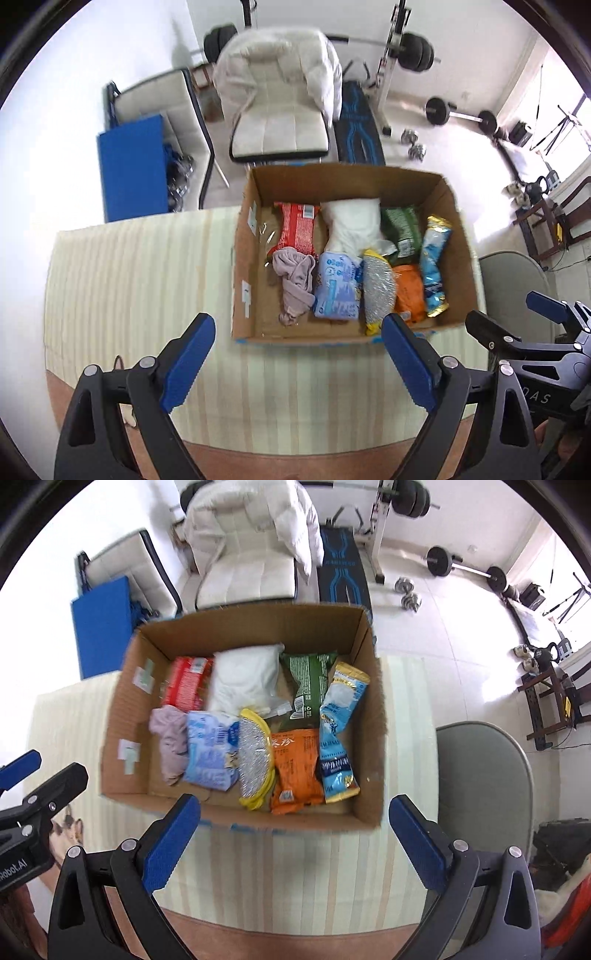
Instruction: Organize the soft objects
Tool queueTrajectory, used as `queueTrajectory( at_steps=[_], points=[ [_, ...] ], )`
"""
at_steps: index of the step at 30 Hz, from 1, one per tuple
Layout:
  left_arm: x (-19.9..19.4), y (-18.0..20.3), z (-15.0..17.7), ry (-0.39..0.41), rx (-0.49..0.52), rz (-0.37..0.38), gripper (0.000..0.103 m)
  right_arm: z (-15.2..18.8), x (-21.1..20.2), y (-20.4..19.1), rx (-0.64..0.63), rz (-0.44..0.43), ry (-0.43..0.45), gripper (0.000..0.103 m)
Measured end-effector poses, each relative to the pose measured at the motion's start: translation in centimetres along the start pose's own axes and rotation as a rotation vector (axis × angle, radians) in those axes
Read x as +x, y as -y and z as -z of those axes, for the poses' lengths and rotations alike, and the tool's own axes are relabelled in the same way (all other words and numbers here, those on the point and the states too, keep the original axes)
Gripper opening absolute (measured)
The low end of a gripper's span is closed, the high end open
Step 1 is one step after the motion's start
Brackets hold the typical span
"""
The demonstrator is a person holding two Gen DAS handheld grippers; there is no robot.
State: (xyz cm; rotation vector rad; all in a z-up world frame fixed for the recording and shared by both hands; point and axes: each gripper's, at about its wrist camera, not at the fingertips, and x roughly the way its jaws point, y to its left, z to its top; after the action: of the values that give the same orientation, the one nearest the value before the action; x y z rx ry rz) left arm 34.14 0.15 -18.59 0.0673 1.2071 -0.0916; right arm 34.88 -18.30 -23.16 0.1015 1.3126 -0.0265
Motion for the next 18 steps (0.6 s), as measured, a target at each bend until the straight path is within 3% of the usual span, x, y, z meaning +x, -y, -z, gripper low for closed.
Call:
queueTrajectory(
  at_steps=[9,18],
  points=[
    [-9.3,0.8,5.5,0.117,-0.01,-0.007,0.092,7.1,-11.0,0.3,-0.036,-0.024,0.151,0.103],
    [-16.3,1.2,8.8,0.194,-0.021,-0.004,0.092,13.4,-19.2,0.5,-0.048,-0.068,0.233,0.103]
  ],
)
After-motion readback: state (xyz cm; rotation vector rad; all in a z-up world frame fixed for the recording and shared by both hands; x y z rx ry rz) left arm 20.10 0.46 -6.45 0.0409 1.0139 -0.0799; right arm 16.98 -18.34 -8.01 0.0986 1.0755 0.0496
